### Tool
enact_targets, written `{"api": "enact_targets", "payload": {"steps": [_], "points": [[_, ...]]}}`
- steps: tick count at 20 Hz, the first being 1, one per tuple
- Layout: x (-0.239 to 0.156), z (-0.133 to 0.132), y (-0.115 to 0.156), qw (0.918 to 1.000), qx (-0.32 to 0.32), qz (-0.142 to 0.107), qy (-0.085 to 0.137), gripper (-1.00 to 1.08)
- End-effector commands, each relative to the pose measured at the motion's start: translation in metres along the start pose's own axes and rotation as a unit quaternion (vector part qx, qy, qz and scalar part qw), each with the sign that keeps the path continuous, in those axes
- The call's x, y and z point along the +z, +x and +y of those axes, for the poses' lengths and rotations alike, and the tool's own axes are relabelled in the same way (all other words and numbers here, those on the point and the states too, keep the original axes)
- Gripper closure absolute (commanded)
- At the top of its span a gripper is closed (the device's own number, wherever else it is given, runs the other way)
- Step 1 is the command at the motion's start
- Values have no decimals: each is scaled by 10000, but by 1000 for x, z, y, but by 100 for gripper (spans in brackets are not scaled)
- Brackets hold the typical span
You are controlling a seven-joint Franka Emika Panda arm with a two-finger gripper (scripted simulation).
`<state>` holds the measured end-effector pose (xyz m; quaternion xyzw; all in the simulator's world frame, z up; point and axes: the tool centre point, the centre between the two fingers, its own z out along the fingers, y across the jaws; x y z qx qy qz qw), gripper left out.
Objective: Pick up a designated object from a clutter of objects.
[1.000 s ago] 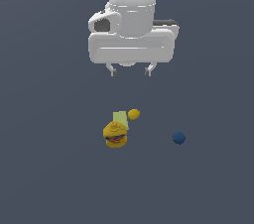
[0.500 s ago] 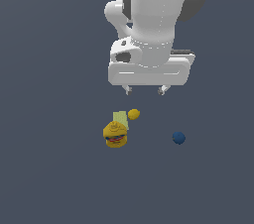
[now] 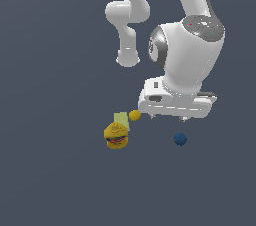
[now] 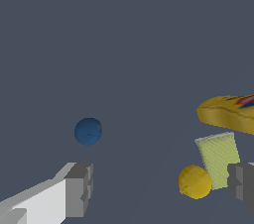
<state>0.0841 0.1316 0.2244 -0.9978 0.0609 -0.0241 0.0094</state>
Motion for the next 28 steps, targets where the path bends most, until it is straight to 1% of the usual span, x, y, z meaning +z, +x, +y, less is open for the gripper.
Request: {"api": "enact_targets", "payload": {"steps": [1,7,13,19,24,28], "points": [[27,-21,0,9999,124,-49,-12,-92],[86,-63,-7,9992,372,-146,-58,-92],[125,-89,-16,9983,532,-203,-99,-92],[143,-100,-21,9978,604,-226,-121,-92],[145,-100,-22,9979,596,-233,-123,-92],[157,-100,-23,9979,599,-232,-123,-92]]}}
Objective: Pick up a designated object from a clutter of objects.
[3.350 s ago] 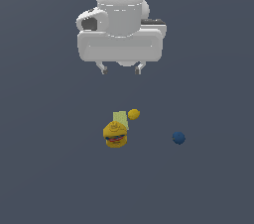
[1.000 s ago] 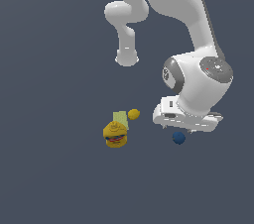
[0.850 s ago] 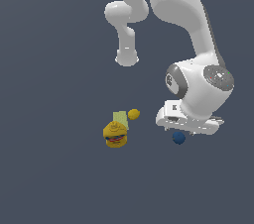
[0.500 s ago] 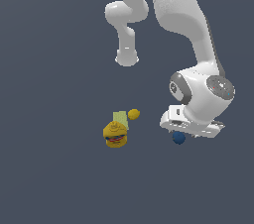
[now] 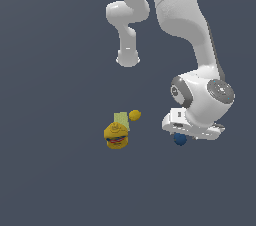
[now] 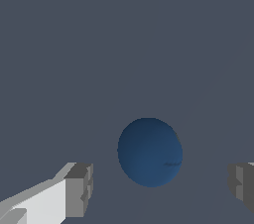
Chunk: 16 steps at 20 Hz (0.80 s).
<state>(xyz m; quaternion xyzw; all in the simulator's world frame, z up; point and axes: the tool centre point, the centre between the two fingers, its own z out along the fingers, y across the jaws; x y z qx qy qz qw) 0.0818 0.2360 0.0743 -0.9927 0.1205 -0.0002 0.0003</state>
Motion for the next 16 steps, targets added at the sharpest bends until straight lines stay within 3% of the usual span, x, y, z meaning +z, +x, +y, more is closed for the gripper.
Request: {"api": "enact_targets", "payload": {"steps": [1,12,13,16], "points": [[10,0,-1,10000,1,-5,-4,-92],[43,0,0,10000,11,-2,-3,-92],[43,0,0,10000,11,-2,-3,108],[43,0,0,10000,11,-2,-3,108]]}}
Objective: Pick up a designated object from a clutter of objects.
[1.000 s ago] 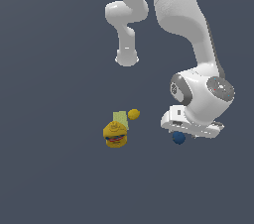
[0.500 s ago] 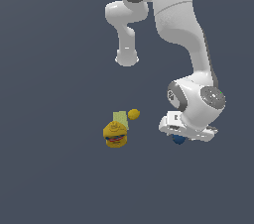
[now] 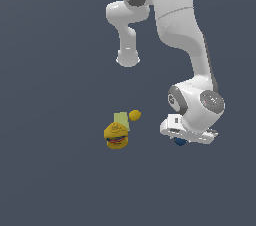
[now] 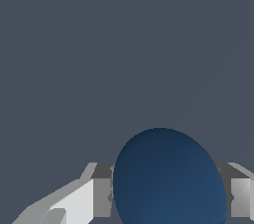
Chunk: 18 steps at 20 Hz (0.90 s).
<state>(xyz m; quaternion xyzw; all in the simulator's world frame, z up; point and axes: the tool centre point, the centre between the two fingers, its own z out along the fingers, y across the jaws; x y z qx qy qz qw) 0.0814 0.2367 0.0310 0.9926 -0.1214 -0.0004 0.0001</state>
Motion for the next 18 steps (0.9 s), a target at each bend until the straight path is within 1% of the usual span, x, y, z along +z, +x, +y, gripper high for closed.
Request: {"api": "enact_targets", "payload": {"steps": [1,11,18], "points": [[0,0,0,10000,2,3,1,108],[-4,1,-1,10000,2,3,1,108],[-27,5,-7,10000,2,3,1,108]]}}
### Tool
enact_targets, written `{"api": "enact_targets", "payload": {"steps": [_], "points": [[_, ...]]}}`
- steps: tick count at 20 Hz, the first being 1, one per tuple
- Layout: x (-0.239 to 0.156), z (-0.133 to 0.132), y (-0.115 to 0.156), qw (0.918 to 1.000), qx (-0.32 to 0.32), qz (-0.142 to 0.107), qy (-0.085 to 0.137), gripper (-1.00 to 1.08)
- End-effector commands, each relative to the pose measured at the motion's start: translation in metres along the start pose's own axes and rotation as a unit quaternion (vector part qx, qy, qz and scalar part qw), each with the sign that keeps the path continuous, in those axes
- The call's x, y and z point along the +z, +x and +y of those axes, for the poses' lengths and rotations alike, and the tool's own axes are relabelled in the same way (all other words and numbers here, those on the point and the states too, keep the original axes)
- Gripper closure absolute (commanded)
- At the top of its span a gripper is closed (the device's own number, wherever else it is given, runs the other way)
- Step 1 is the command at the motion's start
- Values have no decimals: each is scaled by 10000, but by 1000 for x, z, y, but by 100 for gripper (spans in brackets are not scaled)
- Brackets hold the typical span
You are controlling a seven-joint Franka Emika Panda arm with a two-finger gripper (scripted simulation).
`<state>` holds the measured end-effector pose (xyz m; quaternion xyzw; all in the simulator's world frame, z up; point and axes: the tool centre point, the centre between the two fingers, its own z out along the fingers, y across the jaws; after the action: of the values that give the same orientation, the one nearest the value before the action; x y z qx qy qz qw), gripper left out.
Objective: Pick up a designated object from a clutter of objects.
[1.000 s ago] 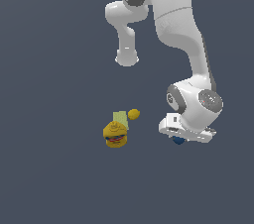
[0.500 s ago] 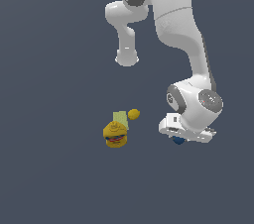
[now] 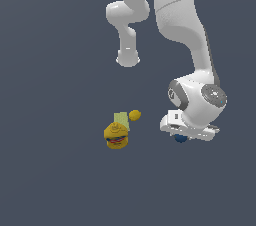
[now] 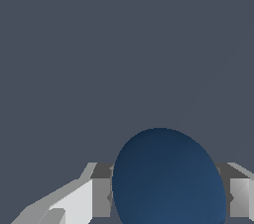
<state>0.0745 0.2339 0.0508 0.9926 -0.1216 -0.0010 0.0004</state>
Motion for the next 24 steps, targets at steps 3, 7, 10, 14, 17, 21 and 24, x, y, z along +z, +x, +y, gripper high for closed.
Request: {"api": "enact_targets", "payload": {"steps": [3,7,10,14,17,21,24], "points": [[-25,4,-6,10000,0,8,6,108],[-55,10,-14,10000,0,6,8,108],[-83,15,-22,10000,0,6,8,108],[-123,23,-33,10000,0,6,8,108],[-155,29,-41,10000,0,6,8,108],[-200,37,-53,10000,3,7,8,108],[-236,44,-62,10000,3,7,8,108]]}}
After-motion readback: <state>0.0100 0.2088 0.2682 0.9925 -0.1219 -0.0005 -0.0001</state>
